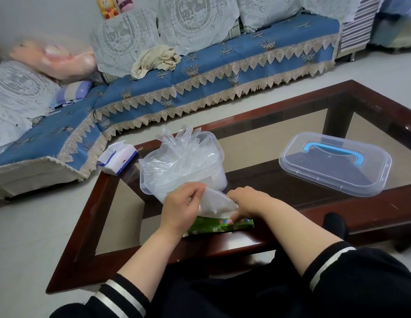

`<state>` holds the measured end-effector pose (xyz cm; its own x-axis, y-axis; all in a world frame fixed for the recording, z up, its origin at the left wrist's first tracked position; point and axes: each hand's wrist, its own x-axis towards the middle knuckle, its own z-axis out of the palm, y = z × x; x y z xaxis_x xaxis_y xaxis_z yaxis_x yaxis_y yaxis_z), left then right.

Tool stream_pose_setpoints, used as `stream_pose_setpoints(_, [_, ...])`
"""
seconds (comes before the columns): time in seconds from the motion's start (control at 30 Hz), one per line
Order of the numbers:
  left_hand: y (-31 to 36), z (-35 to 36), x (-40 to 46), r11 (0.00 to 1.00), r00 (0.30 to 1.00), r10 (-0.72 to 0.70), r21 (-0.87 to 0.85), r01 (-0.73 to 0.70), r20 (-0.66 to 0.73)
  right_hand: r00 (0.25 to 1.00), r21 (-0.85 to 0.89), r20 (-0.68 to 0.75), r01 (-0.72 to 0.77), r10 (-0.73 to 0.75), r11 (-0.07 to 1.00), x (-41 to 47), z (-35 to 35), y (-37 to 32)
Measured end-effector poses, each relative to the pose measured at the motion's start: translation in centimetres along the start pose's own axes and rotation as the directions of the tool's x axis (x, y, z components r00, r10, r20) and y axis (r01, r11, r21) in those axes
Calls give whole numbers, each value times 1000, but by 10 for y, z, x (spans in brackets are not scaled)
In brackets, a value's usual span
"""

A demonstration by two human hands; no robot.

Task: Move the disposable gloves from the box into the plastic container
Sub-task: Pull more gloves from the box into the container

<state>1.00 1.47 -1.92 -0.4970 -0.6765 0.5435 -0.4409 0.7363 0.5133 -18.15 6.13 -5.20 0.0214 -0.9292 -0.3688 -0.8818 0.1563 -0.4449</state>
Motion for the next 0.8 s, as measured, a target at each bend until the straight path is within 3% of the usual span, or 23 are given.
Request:
stream_pose_setpoints(0.13, [20, -22, 26, 982, 980, -171, -92, 162, -98, 1000, 1, -13, -25, 25, 1000, -6, -3, -3])
stream_pose_setpoints(0.23, [30, -39, 49, 948, 956, -291, -139, 285, -24, 1000, 6, -20, -13, 13, 1000, -7, -2, -3])
stream_pose_setpoints(0.3, [28, -46, 63, 850, 893, -444, -281, 446, 76, 1000, 12, -23, 1, -1, 1000, -6, 0, -2])
stream_pose_setpoints(0.37, [26, -50, 73, 656, 793, -582, -474, 588, 179, 1000, 26, -28, -4, 5, 1000, -3, 1, 0])
stream_pose_setpoints(0.43, [26, -55, 79, 443, 707, -653, -620, 647, 272, 1000, 19, -29, -1, 1, 1000, -2, 2, 1])
stream_pose_setpoints(0.5, [26, -58, 80, 313, 661, -670, -680, 663, 337, 1000, -18, -29, -3, 2, 1000, -4, 0, 1])
stream_pose_setpoints(0.57, [22, -55, 75, 316, 651, -675, -661, 681, 347, 994, -62, -107, -6, -1, 998, -8, -6, -5])
stream_pose_setpoints(0.63, [23, -49, 67, 337, 638, -710, -653, 679, 298, 937, 42, -343, 85, -66, 995, -18, -15, -13])
stream_pose_setpoints(0.7, [26, -44, 60, 330, 629, -734, -676, 659, 255, 837, 319, -542, 283, -71, 905, -31, -20, -26])
stream_pose_setpoints(0.8, [31, -38, 49, 337, 650, -723, -701, 629, 235, 813, 671, -582, 482, -2, 564, -49, -15, -51])
